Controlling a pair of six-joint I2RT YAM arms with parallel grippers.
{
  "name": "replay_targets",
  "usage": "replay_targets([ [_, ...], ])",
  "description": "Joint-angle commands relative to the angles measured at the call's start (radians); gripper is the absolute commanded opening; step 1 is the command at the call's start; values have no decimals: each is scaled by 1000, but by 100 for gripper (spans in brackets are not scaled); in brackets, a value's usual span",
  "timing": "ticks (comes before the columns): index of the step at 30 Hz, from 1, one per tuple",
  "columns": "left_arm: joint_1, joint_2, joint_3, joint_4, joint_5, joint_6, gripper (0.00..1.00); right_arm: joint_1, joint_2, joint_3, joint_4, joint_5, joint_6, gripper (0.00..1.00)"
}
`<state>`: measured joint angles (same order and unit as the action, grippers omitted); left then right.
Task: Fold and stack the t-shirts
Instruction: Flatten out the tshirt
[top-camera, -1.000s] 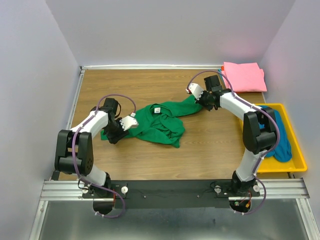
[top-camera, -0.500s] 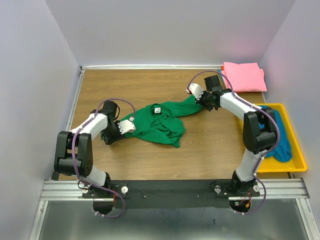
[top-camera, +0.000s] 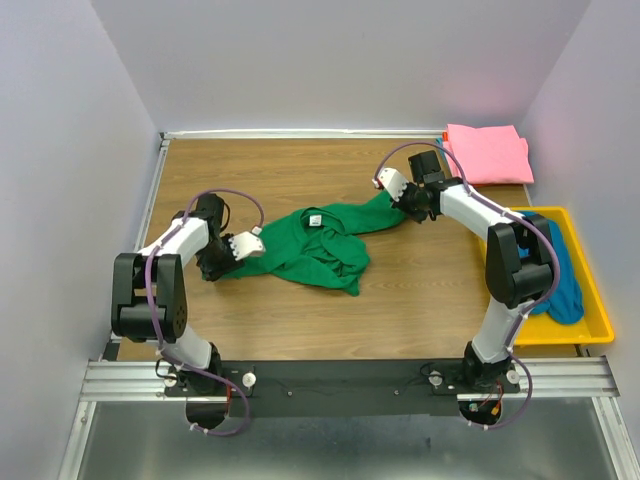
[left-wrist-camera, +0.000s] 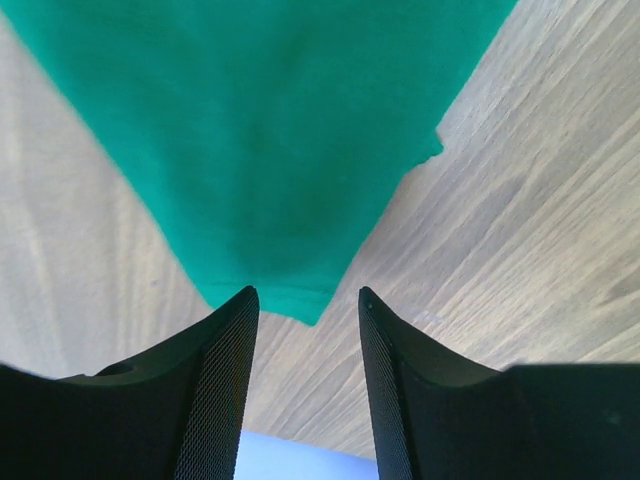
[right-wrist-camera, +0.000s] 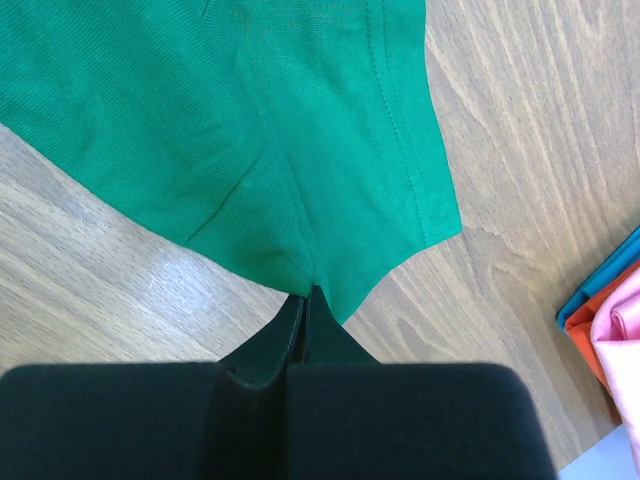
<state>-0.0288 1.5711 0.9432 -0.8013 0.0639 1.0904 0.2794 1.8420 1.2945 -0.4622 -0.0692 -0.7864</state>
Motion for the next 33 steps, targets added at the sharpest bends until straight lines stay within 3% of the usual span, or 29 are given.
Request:
replay_targets([
  [1,21,29,-47,10,11,34,52,-11,-20,6,-23,-11,1,1],
  [3,21,47,-72,45,-7,39,49,-11,-21,6,-24,-11,1,1],
  [6,55,73,-104,62,-3,39,35,-13,-26,9,-27,-11,1,1],
  [7,56,78,-104,57,4,40,21,-14,-30,12,-29,-11,1,0],
  [10,70,53,-83,50,17,39,0,-20,-38,26,-33,-14,3,0],
  [22,167,-39,463,-212,244,-3,0,-88,-96,233,-81,-7,25,1],
  [27,190,-118,577,-289,306,-20,0,-106,-207,278,-104,-7,53,1],
  [33,257,-282,611,-257,367,-70,0,-109,-433,295,-118,22,98,1],
])
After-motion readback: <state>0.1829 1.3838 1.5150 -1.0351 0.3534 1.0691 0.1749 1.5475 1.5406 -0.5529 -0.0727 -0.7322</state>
